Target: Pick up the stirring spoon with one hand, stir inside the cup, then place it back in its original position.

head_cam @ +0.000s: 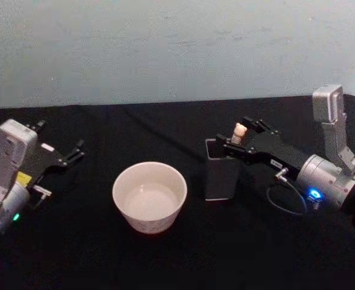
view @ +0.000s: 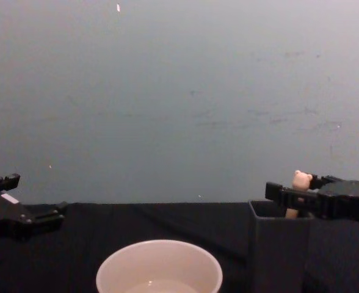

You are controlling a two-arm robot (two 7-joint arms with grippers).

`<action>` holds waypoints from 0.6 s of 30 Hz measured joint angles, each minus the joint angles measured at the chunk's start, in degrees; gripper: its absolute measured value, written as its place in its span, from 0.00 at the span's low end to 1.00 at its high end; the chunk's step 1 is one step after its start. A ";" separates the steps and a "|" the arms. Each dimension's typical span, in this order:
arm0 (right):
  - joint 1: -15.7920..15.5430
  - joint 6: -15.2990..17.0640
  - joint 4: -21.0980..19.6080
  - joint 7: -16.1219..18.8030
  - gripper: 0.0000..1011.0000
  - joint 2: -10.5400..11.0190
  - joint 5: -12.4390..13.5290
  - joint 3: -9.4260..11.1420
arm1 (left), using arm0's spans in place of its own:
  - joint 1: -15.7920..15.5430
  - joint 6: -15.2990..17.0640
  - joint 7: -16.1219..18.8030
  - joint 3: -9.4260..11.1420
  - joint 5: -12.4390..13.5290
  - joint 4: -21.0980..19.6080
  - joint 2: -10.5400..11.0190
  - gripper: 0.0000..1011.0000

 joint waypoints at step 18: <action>-0.09 -0.03 -0.17 -0.02 0.90 0.20 0.11 0.02 | 0.00 0.00 0.00 0.00 0.00 0.00 0.00 0.99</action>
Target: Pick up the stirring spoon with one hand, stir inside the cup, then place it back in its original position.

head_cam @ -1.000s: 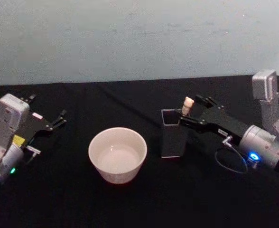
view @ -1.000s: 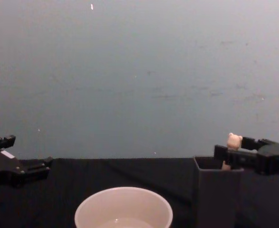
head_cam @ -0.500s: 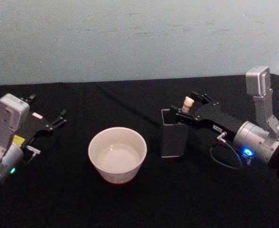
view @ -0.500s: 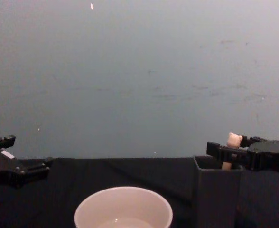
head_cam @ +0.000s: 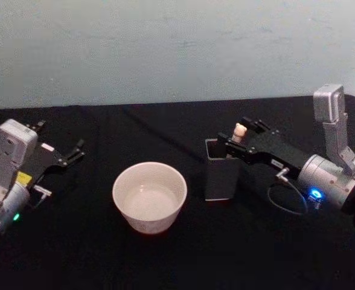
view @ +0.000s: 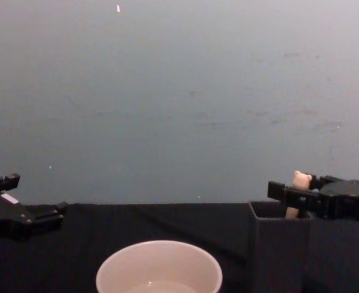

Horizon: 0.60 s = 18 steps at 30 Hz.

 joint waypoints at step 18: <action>-0.04 0.00 -0.10 -0.04 0.35 0.07 0.08 0.00 | 0.00 0.00 0.00 0.00 0.00 0.00 0.00 0.99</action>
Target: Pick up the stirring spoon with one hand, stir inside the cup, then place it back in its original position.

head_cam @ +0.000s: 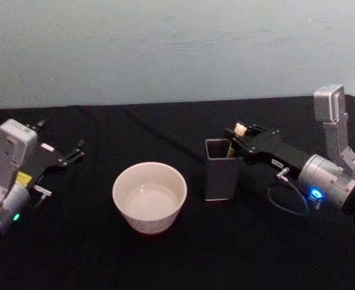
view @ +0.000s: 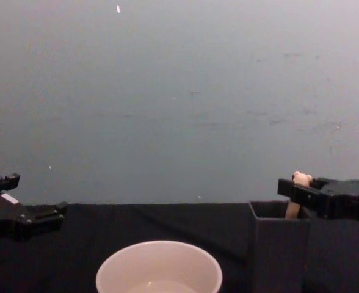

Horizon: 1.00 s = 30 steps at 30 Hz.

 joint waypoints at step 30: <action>-0.37 -2.56 -4.76 0.60 0.21 1.10 -4.10 0.57 | 0.00 0.00 0.00 0.00 0.00 0.00 0.00 0.99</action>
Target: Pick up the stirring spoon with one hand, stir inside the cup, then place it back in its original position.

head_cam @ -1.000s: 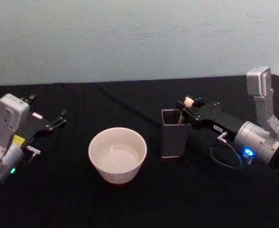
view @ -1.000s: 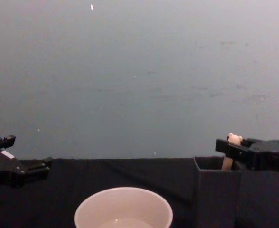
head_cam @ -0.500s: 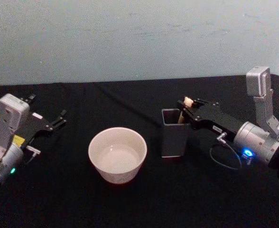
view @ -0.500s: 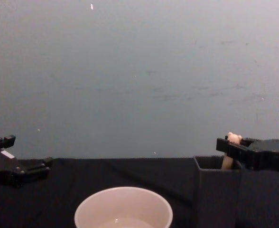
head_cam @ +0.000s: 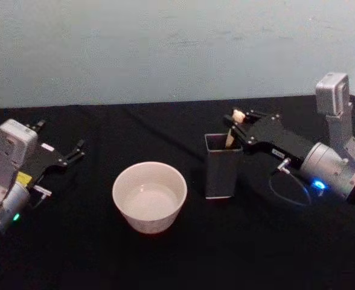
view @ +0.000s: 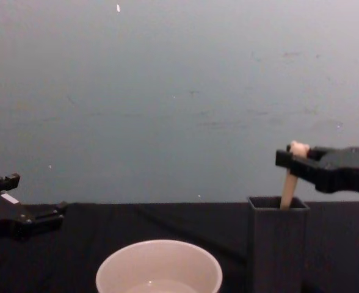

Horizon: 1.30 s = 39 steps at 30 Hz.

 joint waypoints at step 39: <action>4.48 -4.34 -3.24 4.71 0.21 -3.47 1.37 -1.28 | 0.00 0.00 0.00 0.00 0.00 0.00 0.00 0.99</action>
